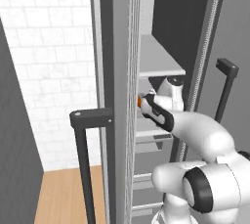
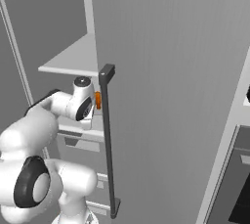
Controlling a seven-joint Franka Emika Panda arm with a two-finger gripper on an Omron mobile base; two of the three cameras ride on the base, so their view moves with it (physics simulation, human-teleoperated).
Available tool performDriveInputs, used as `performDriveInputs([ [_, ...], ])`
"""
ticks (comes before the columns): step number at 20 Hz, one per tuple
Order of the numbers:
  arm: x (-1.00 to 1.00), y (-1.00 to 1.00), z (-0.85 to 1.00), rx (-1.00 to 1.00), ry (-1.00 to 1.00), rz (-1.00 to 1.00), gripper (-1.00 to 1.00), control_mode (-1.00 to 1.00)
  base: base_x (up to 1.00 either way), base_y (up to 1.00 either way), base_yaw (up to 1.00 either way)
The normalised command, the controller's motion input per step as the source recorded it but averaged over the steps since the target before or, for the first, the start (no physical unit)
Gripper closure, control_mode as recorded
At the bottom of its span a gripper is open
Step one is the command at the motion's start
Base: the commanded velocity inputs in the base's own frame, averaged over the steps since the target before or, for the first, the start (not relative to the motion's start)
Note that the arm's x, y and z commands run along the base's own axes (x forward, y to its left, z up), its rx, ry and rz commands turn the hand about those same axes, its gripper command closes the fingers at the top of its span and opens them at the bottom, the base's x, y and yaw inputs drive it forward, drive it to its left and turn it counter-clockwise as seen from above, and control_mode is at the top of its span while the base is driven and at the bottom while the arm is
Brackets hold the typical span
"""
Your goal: Take the meat container that has the chicken drumstick and place it on the second highest rack of the freezer. Then take the vegetable container that has the tomatos and place it on the highest rack of the freezer.
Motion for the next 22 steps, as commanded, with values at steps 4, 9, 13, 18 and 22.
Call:
performDriveInputs([
  [4,-0.9,0.0,0.26,0.04,0.0,0.0,-1.0,-1.0,0.0,0.0,0.0],
  [9,-0.77,0.0,0.63,0.03,0.02,-0.04,-1.0,-1.0,0.0,0.0,0.0],
  [13,-0.69,0.0,0.83,0.04,0.19,-0.14,-1.0,-1.0,0.0,0.0,0.0],
  [18,-0.6,0.02,0.82,0.0,0.14,-0.15,-1.0,-1.0,0.0,0.0,0.0],
  [22,-0.37,0.0,0.96,0.0,0.09,0.0,-1.0,-1.0,0.0,0.0,0.0],
])
